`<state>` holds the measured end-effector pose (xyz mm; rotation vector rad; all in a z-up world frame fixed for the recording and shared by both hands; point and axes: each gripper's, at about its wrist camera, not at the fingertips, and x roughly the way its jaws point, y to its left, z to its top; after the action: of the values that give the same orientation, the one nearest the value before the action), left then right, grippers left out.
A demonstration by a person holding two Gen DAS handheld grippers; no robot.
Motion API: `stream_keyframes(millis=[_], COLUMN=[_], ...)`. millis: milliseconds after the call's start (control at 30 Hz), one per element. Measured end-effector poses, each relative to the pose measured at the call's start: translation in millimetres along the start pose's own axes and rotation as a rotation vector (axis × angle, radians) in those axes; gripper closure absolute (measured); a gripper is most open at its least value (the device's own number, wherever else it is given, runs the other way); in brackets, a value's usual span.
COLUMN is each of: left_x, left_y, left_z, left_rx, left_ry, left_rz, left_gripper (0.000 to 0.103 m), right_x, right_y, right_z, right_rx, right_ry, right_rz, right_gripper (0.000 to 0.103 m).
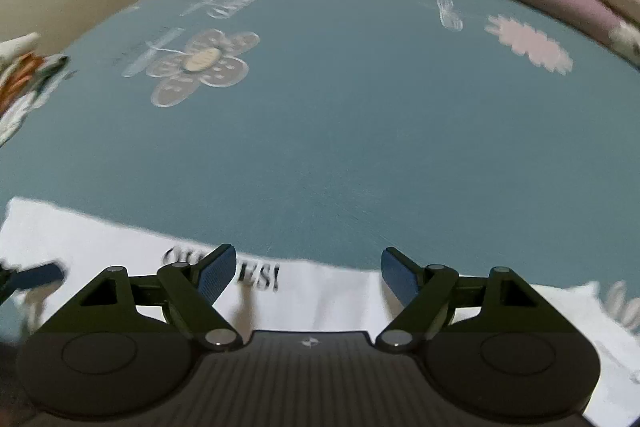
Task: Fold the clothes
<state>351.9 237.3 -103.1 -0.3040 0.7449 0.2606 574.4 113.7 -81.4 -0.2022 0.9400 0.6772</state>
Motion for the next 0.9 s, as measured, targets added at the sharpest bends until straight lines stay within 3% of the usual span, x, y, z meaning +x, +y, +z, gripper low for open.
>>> stream_keyframes(millis=[267, 433, 567, 700, 767, 900], left_x=[-10.0, -13.6, -9.9, -3.7, -3.6, -0.9], left_y=[-25.2, -56.3, -76.0, -82.2, -83.5, -80.7], left_z=[0.8, -5.2, -10.5, -13.0, -15.4, -16.0], left_rx=[0.058, 0.14, 0.195, 0.214, 0.212, 0.201], left_ry=[-0.025, -0.028, -0.019, -0.003, -0.002, -0.001], left_rz=[-0.082, -0.181, -0.205, -0.192, -0.178, -0.172], left_gripper=[0.011, 0.011, 0.011, 0.011, 0.011, 0.011], right_x=[-108.0, -153.2, -149.2, -117.9, -97.2, -68.6], right_y=[-29.5, -73.1, -129.6, -172.6, -181.4, -181.9], right_z=[-54.0, -98.9, -119.2, -122.7, -123.9, -109.8], right_rx=[-0.015, 0.072, 0.253, 0.394, 0.404, 0.312], right_ry=[0.075, 0.073, 0.07, 0.08, 0.095, 0.07], right_rz=[-0.006, -0.093, -0.156, -0.178, -0.218, -0.333], right_gripper=[0.019, 0.019, 0.019, 0.019, 0.018, 0.0])
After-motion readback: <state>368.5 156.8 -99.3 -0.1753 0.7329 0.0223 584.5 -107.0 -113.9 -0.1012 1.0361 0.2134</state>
